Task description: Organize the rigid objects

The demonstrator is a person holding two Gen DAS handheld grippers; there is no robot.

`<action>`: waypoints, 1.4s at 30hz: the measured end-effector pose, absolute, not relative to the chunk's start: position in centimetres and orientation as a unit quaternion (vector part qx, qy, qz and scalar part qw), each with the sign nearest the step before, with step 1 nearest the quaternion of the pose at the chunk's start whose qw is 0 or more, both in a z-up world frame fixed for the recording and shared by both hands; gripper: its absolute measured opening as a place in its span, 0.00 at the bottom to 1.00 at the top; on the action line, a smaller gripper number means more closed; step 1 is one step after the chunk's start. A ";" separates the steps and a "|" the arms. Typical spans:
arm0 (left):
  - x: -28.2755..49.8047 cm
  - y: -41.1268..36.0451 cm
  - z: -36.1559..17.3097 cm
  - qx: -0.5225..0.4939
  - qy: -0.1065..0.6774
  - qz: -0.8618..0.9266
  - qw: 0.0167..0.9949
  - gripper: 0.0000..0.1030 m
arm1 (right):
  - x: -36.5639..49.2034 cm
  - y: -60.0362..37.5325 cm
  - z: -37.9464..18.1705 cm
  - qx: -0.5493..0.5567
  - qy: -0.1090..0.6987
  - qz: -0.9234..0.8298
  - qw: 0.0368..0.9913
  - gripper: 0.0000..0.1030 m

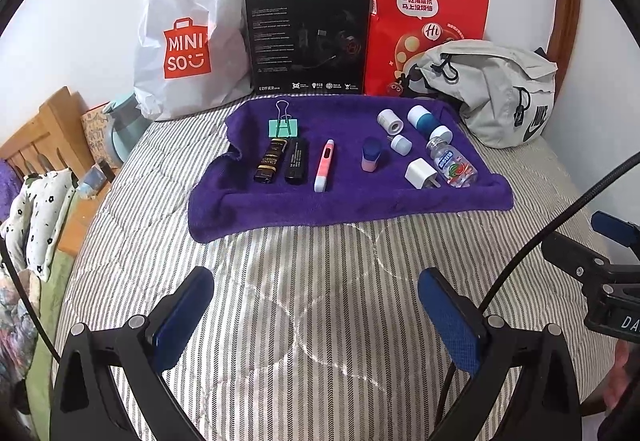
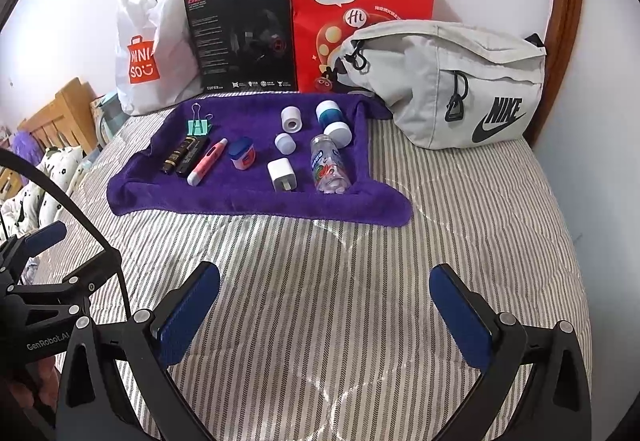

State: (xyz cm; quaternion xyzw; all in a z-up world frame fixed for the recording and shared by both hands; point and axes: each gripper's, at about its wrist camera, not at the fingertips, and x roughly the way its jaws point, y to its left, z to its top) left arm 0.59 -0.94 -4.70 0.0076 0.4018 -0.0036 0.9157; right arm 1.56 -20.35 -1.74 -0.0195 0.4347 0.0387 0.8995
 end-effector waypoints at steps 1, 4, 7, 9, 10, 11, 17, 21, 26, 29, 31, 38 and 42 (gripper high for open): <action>0.6 -0.9 -4.7 0.008 0.402 -0.003 0.916 1.00 | 1.5 -20.3 -1.7 -0.019 0.434 0.039 0.900 1.00; 0.5 -0.9 -4.6 0.008 0.401 -0.001 0.916 1.00 | 1.4 -20.3 -1.7 -0.021 0.434 0.039 0.900 1.00; 0.4 -0.9 -4.5 0.008 0.400 0.000 0.916 1.00 | 1.4 -20.4 -1.7 -0.021 0.435 0.037 0.900 1.00; 0.3 -0.9 -4.5 0.010 0.400 0.001 0.916 1.00 | 1.3 -20.4 -1.7 -0.023 0.435 0.036 0.899 1.00; 0.3 -0.9 -4.5 0.011 0.401 0.002 0.916 1.00 | 1.3 -20.5 -1.7 -0.024 0.435 0.035 0.900 1.00; 0.3 -0.9 -4.5 0.011 0.401 0.003 0.916 1.00 | 1.2 -20.5 -1.7 -0.024 0.434 0.035 0.900 1.00; -0.1 -0.9 -4.3 0.010 0.398 0.004 0.917 1.00 | 1.0 -20.5 -1.7 -0.022 0.435 0.037 0.899 1.00; -0.2 -0.8 -4.2 0.011 0.398 0.006 0.917 1.00 | 0.8 -20.5 -1.6 -0.023 0.435 0.037 0.899 1.00; -0.3 -0.8 -4.2 0.012 0.398 0.008 0.917 1.00 | 0.6 -20.5 -1.5 -0.025 0.434 0.036 0.900 1.00; -0.4 -0.8 -4.3 0.012 0.398 0.009 0.917 1.00 | 0.7 -20.5 -1.6 -0.026 0.435 0.036 0.899 1.00; -0.4 -0.8 -4.3 0.012 0.399 0.009 0.917 1.00 | 0.7 -20.4 -1.6 -0.028 0.436 0.034 0.899 1.00; -0.5 -1.0 -4.6 0.017 0.402 0.006 0.915 1.00 | 0.6 -20.4 -1.6 -0.030 0.437 0.032 0.898 1.00; -0.5 -1.0 -4.5 0.018 0.403 0.007 0.915 1.00 | 0.6 -20.5 -1.6 -0.029 0.437 0.030 0.898 1.00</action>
